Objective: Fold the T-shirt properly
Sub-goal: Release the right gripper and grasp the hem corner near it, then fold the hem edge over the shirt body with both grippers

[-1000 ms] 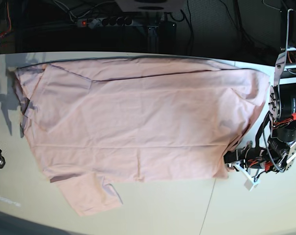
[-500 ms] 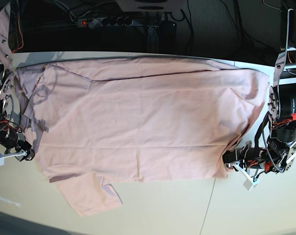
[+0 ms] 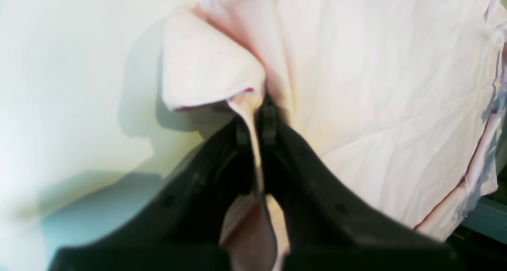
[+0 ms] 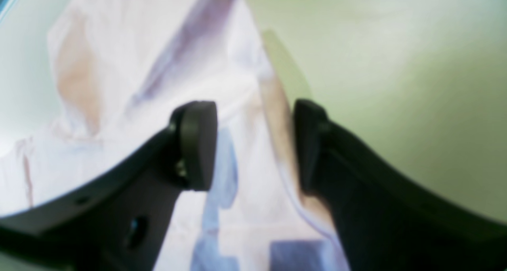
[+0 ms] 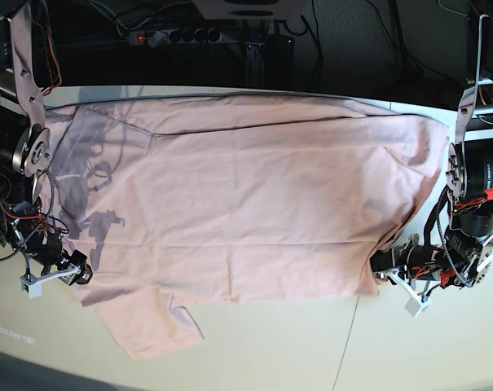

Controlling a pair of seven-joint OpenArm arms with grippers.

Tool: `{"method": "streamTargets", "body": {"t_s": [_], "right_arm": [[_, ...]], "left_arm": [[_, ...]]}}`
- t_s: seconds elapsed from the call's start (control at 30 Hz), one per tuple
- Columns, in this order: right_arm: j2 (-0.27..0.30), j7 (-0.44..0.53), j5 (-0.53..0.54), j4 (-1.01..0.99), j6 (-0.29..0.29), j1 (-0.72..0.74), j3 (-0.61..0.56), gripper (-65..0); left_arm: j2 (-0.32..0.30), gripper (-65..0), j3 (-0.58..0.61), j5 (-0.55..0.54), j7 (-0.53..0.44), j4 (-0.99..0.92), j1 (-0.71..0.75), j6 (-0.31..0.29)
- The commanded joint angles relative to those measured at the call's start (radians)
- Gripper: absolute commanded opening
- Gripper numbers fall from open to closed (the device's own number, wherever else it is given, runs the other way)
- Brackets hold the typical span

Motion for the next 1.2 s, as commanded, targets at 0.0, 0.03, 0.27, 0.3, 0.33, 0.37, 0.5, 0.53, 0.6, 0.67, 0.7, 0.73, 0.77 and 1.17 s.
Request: {"method": "streamTargets", "body": {"t_s": [0.0,0.03,0.27,0.3,0.33,0.37,0.5,0.53,0.6,0.67,0.7,0.73,0.77,1.17], "right_arm": [[0.0,-0.063,-0.039,-0.003,0.026,0.008,-0.002,-33.1],[0.0,-0.062,-0.042,-0.003,0.025,0.008,-0.002,-33.4],[0.014,-0.063,-0.221,0.049,0.026,0.006,-0.002,-65.0],[0.016,-0.063,-0.242,0.072,0.026,0.004,-0.002,-65.0],[0.017,-0.063,-0.253,0.098,0.026,0.001,-0.003,-65.0],[0.019,-0.064,-0.258,0.123,0.028,-0.003,-0.005,-65.0],[0.02,-0.071,-0.24,0.212,0.034,-0.013,-0.035,-65.0],[0.02,-0.072,-0.224,0.225,0.034,-0.014,-0.051,-65.0],[0.025,-0.076,-0.188,0.248,0.034,-0.014,-0.09,-65.0],[0.033,-0.079,-0.164,0.268,0.043,-0.014,-0.133,-65.0],[0.039,-0.079,-0.144,0.278,0.055,-0.015,-0.153,-65.0],[0.047,-0.079,-0.123,0.29,0.062,-0.015,-0.174,-65.0],[0.057,-0.082,-0.1,0.301,0.063,-0.015,-0.192,-65.0],[0.182,-0.263,0.196,0.446,0.096,-0.032,-0.221,-65.0]], "left_arm": [[-0.004,-65.0,0.003,0.018,0.024,0.004,-0.023,-0.014],[-0.004,-65.0,0.003,0.019,0.022,0.004,-0.023,-0.014],[-0.003,-65.0,0.003,0.016,-0.033,0.004,-0.024,-0.013],[-0.003,-65.0,0.003,0.016,-0.049,0.004,-0.026,-0.014],[-0.004,-65.0,0.003,0.016,-0.057,0.004,-0.031,-0.017],[-0.005,-65.0,0.003,0.016,-0.056,0.004,-0.035,-0.017],[-0.012,-65.0,0.003,0.016,-0.032,0.004,-0.06,-0.017],[-0.017,-65.0,0.003,0.015,-0.03,0.004,-0.066,-0.017],[-0.028,-65.0,0.003,0.003,-0.025,0.004,-0.081,-0.017],[-0.043,-65.0,0.003,-0.026,0.004,0.004,-0.1,-0.018],[-0.051,-65.0,0.003,-0.042,0.022,0.004,-0.109,-0.025],[-0.056,-65.0,0.003,-0.059,0.04,0.004,-0.117,-0.041],[-0.062,-65.0,0.003,-0.076,0.063,0.004,-0.126,-0.041],[-0.139,-65.0,0.003,-0.509,0.468,0.004,-0.135,-0.041]]}}
